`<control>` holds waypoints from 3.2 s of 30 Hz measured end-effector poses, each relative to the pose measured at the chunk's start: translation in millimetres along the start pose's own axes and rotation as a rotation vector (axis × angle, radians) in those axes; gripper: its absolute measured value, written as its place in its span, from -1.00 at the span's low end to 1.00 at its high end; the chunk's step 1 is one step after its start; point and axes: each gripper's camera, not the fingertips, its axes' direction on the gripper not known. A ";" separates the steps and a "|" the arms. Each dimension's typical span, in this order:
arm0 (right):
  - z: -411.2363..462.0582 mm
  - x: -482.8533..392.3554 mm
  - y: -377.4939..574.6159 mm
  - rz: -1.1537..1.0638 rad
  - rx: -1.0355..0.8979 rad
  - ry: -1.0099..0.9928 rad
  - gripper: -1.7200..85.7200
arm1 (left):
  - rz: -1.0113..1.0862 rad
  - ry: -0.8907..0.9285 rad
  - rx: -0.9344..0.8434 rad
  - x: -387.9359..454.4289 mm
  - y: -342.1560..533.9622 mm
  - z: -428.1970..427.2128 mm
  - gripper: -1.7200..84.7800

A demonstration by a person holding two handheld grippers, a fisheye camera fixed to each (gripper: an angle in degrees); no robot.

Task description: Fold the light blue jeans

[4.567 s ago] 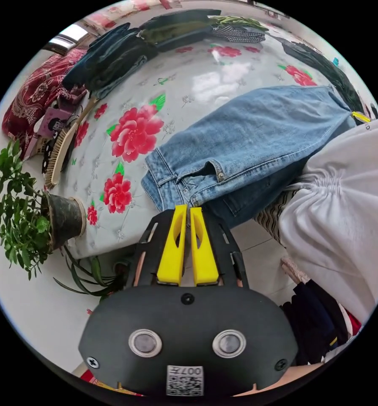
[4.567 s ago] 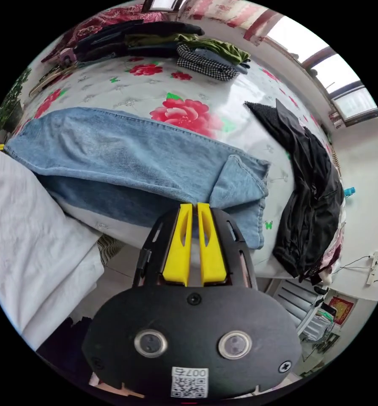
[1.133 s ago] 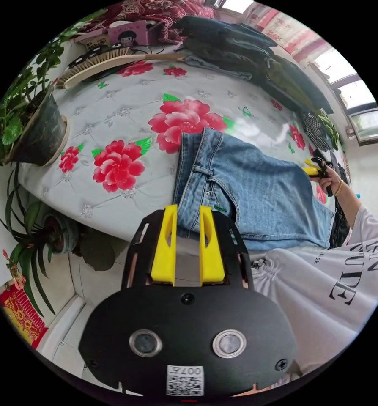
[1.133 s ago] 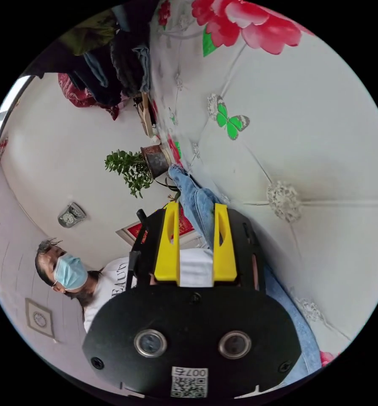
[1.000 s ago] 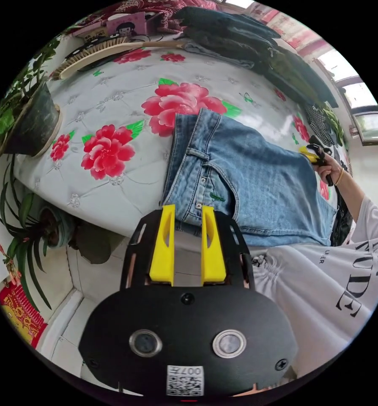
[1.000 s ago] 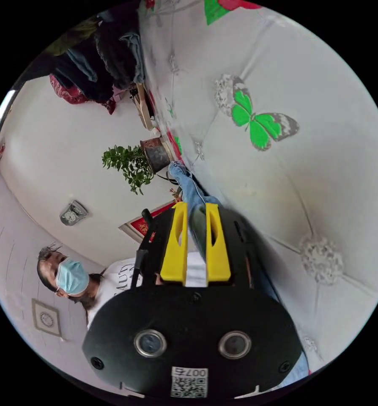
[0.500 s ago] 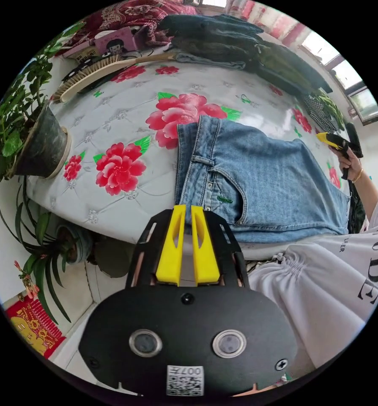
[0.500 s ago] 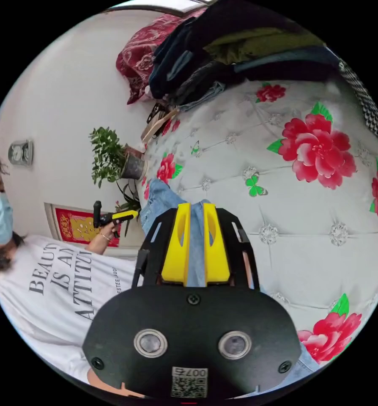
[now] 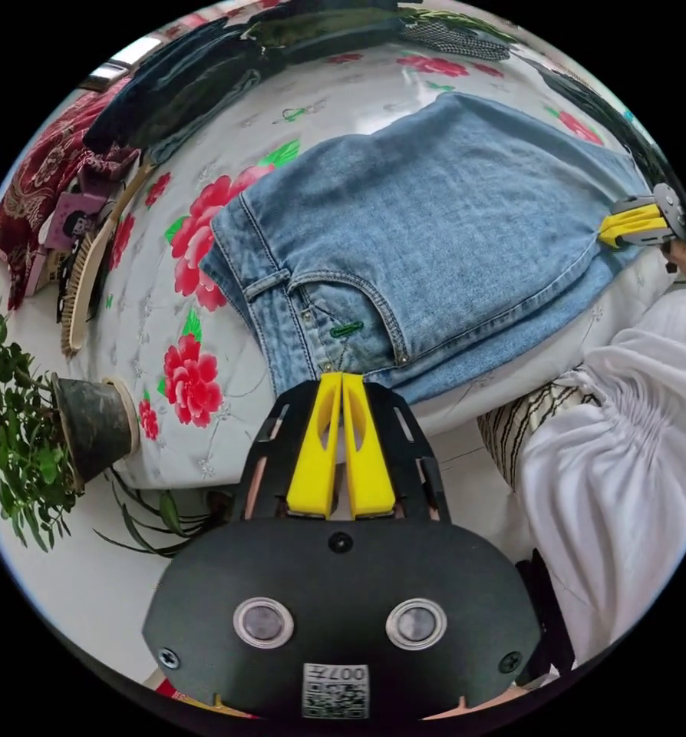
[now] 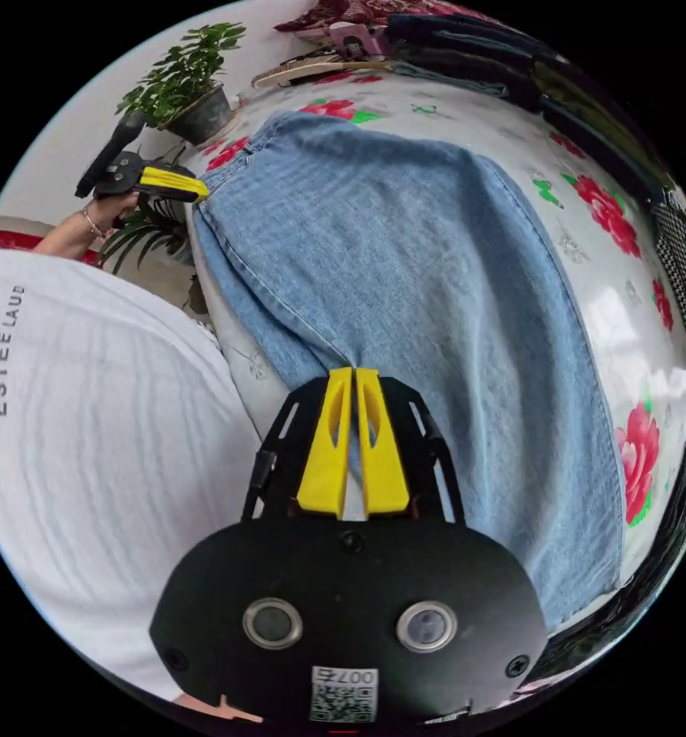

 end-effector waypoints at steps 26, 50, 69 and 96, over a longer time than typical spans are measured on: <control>-23.2 15.9 17.4 0.146 0.016 -0.052 -0.96 | -0.002 0.038 0.049 29.3 -4.9 7.1 -0.92; -169.1 183.4 329.2 1.158 0.808 -0.100 -0.82 | -0.420 0.275 0.136 -35.3 125.7 70.5 -0.85; -172.9 254.4 463.0 1.549 1.321 -0.269 -0.95 | -1.262 0.912 0.498 -88.6 289.1 215.3 -0.65; -158.1 58.2 46.7 0.209 0.320 -0.232 -0.94 | -1.306 1.059 0.715 -83.6 338.4 290.5 -0.70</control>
